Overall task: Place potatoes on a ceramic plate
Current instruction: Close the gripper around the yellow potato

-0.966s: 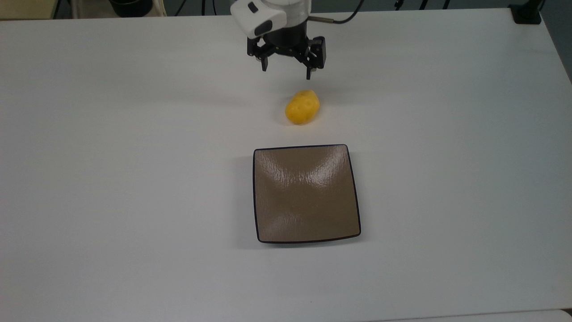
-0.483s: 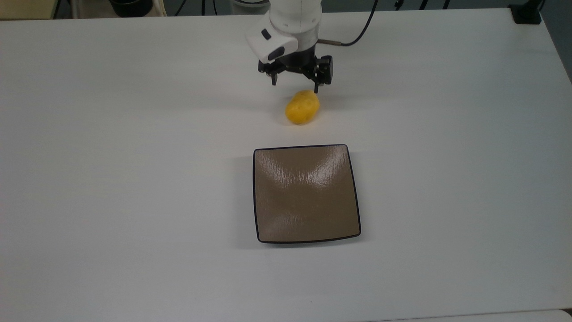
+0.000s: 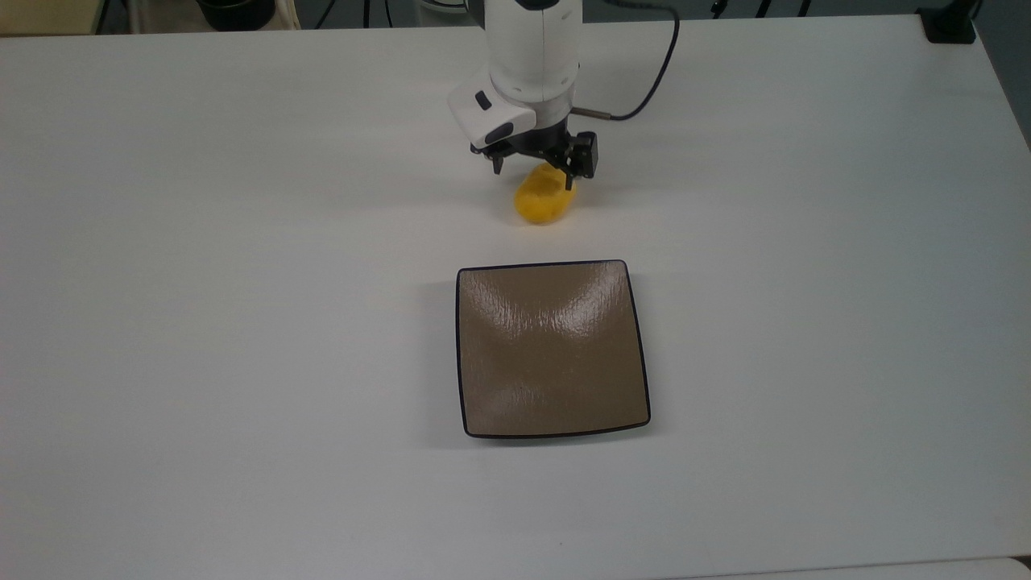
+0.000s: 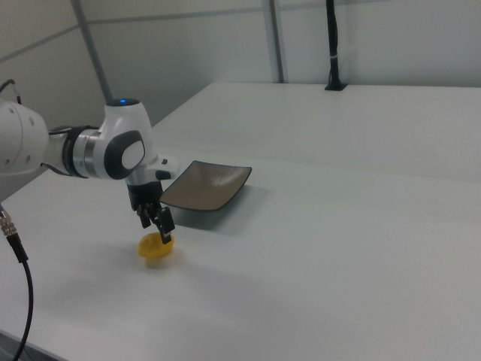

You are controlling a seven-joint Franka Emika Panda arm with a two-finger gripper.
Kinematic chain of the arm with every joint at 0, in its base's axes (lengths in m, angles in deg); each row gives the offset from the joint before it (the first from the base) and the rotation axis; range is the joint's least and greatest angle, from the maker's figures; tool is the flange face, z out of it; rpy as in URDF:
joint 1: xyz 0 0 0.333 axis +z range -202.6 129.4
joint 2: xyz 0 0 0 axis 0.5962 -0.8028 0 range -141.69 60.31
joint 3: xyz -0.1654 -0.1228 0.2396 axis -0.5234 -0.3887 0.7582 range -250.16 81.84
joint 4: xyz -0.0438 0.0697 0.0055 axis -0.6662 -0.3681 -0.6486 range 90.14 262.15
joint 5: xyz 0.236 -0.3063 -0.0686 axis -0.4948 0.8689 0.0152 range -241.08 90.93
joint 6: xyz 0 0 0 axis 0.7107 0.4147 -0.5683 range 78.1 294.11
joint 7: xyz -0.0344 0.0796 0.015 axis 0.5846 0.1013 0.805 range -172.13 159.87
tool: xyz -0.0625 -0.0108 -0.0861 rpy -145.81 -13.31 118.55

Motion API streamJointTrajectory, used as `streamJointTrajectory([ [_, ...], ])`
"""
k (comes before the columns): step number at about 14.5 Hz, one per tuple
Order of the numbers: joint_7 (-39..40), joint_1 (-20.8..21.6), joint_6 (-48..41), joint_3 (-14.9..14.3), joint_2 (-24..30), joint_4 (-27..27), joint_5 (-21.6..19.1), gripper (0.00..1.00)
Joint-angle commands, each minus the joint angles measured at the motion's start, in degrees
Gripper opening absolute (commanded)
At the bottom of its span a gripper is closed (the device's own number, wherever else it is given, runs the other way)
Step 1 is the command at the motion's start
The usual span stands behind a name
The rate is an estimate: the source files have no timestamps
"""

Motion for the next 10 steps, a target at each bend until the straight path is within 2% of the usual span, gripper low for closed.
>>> streamJointTrajectory([
  [1,-3.2,0.5,4.5,0.5,-0.4,3.1,0.2,1.00],
  [6,-3.5,0.4,5.4,1.9,-2.4,4.5,1.5,0.99],
  [8,-3.5,0.2,5.6,1.9,-2.4,4.5,1.6,0.77],
  [10,-3.5,0.2,6.2,1.9,-2.5,4.5,1.6,0.72],
])
